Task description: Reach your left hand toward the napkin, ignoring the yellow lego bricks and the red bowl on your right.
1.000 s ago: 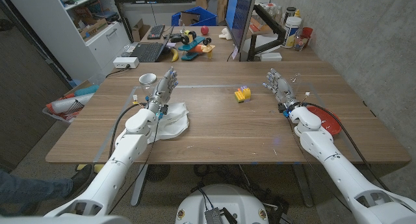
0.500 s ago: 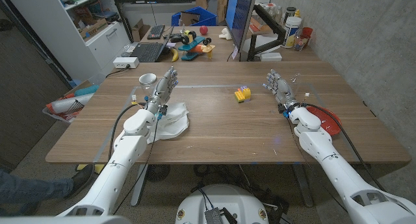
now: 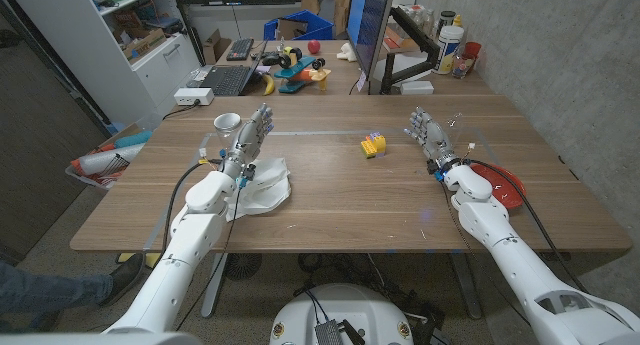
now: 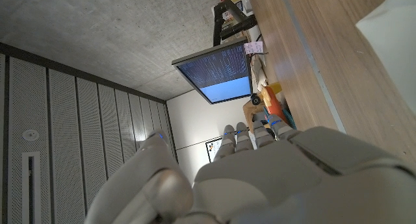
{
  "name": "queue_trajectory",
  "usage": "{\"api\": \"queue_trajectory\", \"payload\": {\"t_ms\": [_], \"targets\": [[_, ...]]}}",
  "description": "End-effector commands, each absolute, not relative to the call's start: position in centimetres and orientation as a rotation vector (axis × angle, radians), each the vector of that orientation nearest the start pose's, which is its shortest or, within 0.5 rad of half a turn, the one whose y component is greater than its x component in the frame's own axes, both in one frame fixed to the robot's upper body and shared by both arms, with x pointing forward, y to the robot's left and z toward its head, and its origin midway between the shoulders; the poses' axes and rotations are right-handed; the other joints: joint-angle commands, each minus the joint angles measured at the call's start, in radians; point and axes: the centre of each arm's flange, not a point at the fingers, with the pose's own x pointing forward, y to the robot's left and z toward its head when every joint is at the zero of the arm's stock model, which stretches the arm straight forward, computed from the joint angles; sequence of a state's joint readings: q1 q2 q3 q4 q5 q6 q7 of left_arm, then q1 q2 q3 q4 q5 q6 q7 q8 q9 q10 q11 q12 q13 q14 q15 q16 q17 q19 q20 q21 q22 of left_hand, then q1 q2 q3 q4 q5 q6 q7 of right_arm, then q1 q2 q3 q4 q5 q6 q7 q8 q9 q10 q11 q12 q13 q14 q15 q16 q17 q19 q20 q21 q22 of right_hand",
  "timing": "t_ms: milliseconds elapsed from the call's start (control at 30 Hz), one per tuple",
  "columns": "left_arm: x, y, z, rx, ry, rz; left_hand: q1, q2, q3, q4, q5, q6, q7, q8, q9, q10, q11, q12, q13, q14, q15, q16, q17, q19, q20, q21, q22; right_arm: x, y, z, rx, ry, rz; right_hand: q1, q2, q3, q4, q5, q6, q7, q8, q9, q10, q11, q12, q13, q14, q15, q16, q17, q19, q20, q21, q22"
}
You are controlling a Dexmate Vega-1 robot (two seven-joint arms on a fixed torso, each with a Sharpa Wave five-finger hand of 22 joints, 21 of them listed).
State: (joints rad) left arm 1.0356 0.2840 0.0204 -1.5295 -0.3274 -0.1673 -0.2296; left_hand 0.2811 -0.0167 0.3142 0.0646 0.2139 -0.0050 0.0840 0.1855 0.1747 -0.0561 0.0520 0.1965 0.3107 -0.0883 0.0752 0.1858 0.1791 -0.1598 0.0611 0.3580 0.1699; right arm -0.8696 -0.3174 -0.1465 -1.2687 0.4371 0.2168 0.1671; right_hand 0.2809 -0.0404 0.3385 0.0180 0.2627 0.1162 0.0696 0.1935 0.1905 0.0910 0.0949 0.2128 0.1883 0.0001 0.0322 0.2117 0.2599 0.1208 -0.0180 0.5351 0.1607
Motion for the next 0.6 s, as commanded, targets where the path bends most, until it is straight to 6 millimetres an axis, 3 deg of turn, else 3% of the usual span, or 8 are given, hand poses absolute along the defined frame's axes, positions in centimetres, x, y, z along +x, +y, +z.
{"api": "queue_trajectory", "payload": {"t_ms": [33,600], "targets": [[59.2,29.4,-3.2,0.060,-0.686,-0.236,0.010,0.005,0.005,-0.006,0.000,0.001,0.003,0.004,0.003,0.000,0.003,0.007,-0.001,-0.003,0.003,0.008,0.003,-0.003,0.005,-0.007,0.003,66.2,-28.6,-2.7,0.046,-0.598,0.211,0.002,0.007,0.004,-0.006,0.005,0.011,-0.001,0.006,0.003,0.005,0.002,-0.003,0.005,0.006,0.001,0.003,0.002,0.014,0.002,-0.004,0.003],[57.3,30.6,-4.0,0.090,-0.700,-0.220,0.019,0.012,0.009,-0.014,-0.004,0.010,0.000,0.006,0.004,0.005,0.004,0.008,-0.013,0.001,0.003,0.008,0.003,-0.003,0.014,-0.017,0.004,65.8,-28.6,-2.2,0.004,-0.605,0.189,0.000,0.009,0.003,-0.007,0.006,0.014,-0.002,0.006,0.002,0.008,0.004,-0.003,0.005,0.007,0.001,0.002,-0.002,0.017,0.002,-0.013,0.003]]}}
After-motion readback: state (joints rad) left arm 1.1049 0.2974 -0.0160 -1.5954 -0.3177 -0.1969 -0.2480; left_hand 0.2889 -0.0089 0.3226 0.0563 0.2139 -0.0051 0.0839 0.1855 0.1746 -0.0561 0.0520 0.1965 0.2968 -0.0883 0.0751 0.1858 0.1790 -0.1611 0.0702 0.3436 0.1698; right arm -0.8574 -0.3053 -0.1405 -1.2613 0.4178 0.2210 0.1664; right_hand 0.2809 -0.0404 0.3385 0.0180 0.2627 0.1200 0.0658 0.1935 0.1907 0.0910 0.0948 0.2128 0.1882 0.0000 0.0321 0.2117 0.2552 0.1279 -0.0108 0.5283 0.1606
